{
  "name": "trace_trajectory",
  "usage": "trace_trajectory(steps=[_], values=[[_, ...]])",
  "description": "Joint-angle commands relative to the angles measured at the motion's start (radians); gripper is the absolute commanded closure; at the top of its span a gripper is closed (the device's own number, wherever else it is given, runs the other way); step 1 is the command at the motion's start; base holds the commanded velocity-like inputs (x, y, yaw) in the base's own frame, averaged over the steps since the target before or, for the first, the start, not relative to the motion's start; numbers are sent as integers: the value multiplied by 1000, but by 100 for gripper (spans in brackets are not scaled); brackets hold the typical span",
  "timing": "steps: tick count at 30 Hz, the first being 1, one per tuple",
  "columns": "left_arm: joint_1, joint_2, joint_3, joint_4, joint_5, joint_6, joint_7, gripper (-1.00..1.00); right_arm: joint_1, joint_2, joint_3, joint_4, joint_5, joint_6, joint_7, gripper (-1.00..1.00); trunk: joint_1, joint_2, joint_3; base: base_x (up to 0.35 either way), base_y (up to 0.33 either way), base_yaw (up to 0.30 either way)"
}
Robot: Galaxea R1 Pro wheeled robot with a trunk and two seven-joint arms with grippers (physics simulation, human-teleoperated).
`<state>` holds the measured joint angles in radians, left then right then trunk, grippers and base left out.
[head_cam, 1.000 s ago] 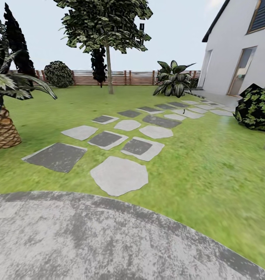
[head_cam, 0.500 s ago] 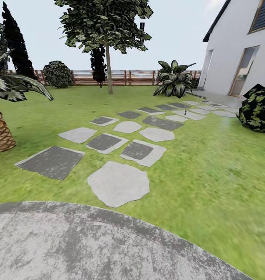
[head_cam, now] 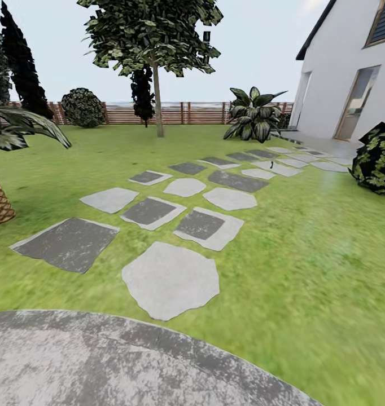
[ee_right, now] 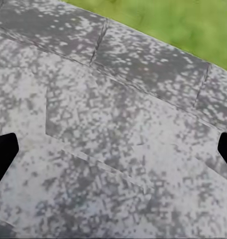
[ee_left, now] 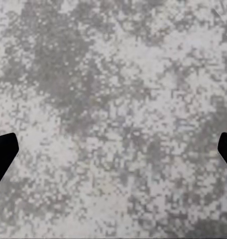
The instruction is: In the garden, pick up the pesticide atomizer on the floor and spray pesticide onto both trees until each tree trunk is fully covered.
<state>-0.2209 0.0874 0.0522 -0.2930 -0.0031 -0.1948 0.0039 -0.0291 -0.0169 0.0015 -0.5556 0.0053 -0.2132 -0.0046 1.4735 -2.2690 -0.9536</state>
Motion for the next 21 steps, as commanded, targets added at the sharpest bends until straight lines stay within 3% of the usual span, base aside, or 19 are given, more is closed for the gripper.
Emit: trace_trajectory(steps=[1, 21], values=[[0, 0, 0, 0, 0, 0, 0, -100, 0, 0, 0, 0, 0, 0, 0, -100, 0, 0, 0, 340, 0, 0], [0, 0, 0, 0, 5, 0, 0, -100, 0, 0, 0, 0, -1, 0, 0, -100, 0, 0, 0, 340, 0, 0]])
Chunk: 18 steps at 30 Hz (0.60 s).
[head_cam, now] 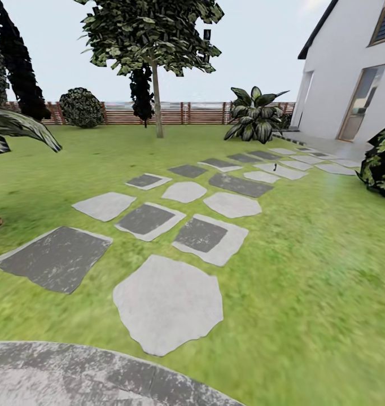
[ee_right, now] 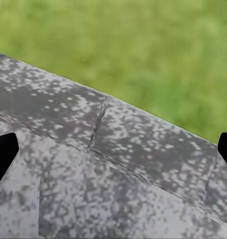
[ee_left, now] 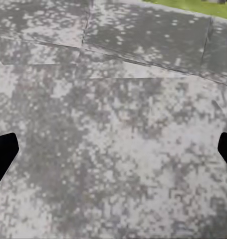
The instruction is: In the garden, pick up the pesticide atomizer on the floor and spray pesticide onto both trees until each tree trunk is fully covered.
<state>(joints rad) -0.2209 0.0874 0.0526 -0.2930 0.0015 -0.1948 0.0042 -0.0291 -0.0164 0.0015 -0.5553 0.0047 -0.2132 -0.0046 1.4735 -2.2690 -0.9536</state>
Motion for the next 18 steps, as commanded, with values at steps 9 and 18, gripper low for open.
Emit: trace_trajectory(steps=[9, 18], values=[[0, 1, 1, 0, 3, 0, 0, -100, 0, 0, 0, 0, 0, 0, 0, -100, 0, 0, 0, 340, 0, 0], [0, 2, 0, 0, 2, 0, 0, -100, 0, 0, 0, -1, 0, 0, 0, -100, 0, 0, 0, 340, 0, 0]])
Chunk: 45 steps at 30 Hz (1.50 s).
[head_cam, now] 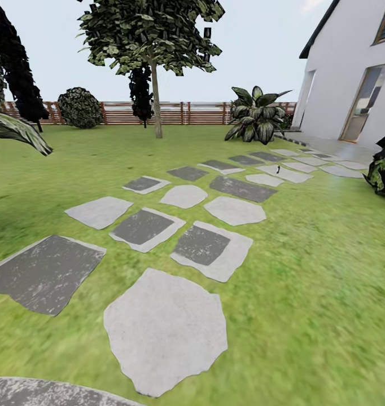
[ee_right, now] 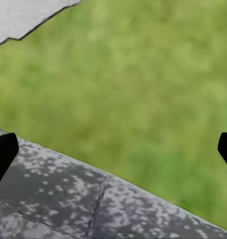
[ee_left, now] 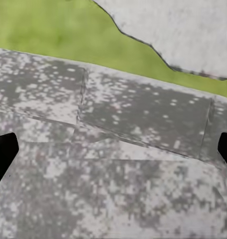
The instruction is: In the garden, pick up the pesticide atomizer on the floor and spray pesticide onto both trees until each tree trunk is fully covered.
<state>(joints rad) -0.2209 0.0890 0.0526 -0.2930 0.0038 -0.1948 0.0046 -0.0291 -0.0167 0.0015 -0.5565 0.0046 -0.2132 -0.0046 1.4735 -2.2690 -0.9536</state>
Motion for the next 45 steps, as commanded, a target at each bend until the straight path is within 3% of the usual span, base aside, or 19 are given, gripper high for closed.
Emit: trace_trajectory(steps=[1, 45], values=[[0, 0, 0, 0, 0, 0, 0, -100, 0, 0, 0, 0, 0, 0, 0, -100, 0, 0, 0, 341, 0, 0], [0, 0, 0, 0, 1, 0, 0, -100, 0, 0, 0, 0, 0, 0, 0, -100, 0, 0, 0, 343, 0, 0]])
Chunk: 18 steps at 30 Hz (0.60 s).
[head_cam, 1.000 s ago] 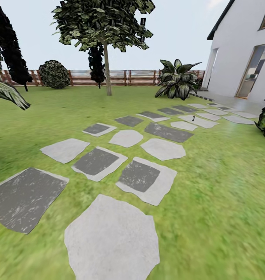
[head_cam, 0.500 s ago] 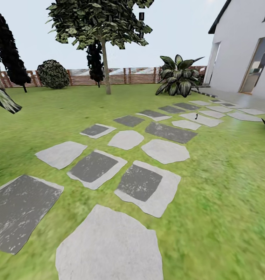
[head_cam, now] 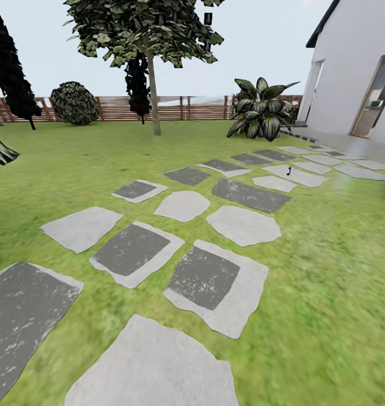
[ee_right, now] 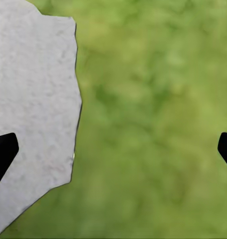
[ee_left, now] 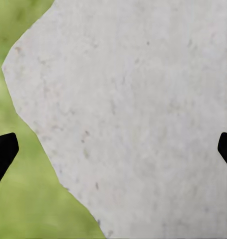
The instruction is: In the garden, pick up the pesticide atomizer on the floor and spray pesticide onto both trees until each tree trunk is fully covered.
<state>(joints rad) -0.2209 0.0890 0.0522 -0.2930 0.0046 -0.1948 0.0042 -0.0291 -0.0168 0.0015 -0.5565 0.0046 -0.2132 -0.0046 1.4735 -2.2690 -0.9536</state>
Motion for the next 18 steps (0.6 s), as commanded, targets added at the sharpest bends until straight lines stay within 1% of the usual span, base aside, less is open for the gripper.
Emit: trace_trajectory(steps=[1, 18], values=[[0, 0, 0, 0, 0, 0, 0, -100, 0, 0, 0, 0, 0, 0, 0, -100, 0, 0, 0, 343, 0, 0], [0, 4, 1, 0, 0, 0, 0, -100, 0, -1, 0, -2, -1, -1, -1, -100, 0, 0, 0, 342, 0, 0]])
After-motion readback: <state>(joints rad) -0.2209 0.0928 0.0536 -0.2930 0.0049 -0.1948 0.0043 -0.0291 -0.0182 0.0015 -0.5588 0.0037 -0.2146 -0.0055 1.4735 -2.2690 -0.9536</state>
